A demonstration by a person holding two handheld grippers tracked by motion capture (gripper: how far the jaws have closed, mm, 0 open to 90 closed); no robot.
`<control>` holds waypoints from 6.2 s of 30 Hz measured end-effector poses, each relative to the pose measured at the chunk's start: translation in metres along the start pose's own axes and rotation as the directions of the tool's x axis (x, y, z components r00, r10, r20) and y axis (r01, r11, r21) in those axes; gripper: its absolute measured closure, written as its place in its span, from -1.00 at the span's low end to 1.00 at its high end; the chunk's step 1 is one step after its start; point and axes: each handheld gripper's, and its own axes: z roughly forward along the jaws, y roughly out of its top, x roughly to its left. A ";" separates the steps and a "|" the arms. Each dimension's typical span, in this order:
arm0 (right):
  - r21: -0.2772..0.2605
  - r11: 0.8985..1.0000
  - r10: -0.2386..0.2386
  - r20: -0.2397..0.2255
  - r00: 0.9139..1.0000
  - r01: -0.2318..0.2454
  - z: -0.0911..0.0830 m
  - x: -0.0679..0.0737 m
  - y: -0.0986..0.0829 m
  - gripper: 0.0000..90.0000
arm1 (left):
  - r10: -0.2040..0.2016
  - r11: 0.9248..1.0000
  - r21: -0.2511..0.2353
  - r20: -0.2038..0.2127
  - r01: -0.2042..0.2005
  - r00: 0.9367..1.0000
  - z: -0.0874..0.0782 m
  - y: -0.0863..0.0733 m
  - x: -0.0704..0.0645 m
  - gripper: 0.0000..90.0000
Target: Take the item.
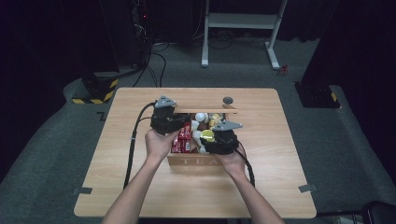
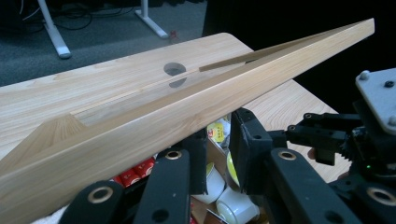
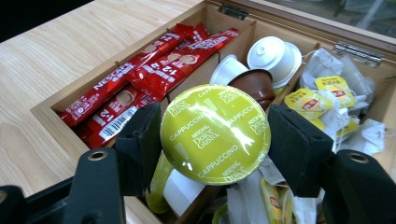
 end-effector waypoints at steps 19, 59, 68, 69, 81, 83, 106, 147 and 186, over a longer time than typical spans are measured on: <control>-0.019 1.000 0.025 0.039 0.999 -0.024 -0.019 -0.017 -0.007 -0.16 | -0.005 1.000 -0.002 0.005 0.005 1.000 0.000 -0.001 -0.001 0.71; -0.074 0.992 0.115 0.121 0.986 -0.107 -0.065 -0.061 -0.022 -0.16 | -0.003 1.000 -0.004 0.010 0.003 1.000 0.000 -0.003 -0.001 0.73; -0.074 0.989 0.135 0.148 0.980 -0.125 -0.074 -0.073 -0.029 -0.16 | -0.004 1.000 -0.003 0.008 0.004 1.000 0.000 -0.004 -0.001 0.73; -0.075 0.989 0.139 0.151 0.979 -0.129 -0.075 -0.074 -0.030 -0.16 | -0.004 1.000 -0.003 0.009 0.004 1.000 0.000 -0.004 -0.001 0.73; -0.082 0.983 0.175 0.190 0.966 -0.163 -0.085 -0.091 -0.045 -0.16 | 0.004 1.000 0.000 0.010 -0.004 1.000 0.000 -0.005 -0.001 0.73; -0.081 0.982 0.184 0.193 0.964 -0.172 -0.086 -0.093 -0.048 -0.16 | 0.002 1.000 0.000 0.011 -0.002 1.000 0.000 -0.005 -0.001 0.73; -0.022 0.972 0.231 0.235 0.944 -0.232 -0.072 -0.108 -0.084 -0.17 | 0.007 1.000 0.007 0.010 -0.008 1.000 0.000 -0.006 -0.002 0.74; 0.045 0.976 0.200 0.216 0.956 -0.214 -0.050 -0.104 -0.098 -0.26 | 0.005 1.000 0.004 0.022 -0.005 1.000 0.000 -0.007 -0.002 0.74; -0.056 0.961 0.274 0.278 0.921 -0.269 -0.105 -0.109 -0.144 0.08 | -0.006 1.000 0.009 0.049 0.006 0.999 -0.001 -0.021 -0.004 0.72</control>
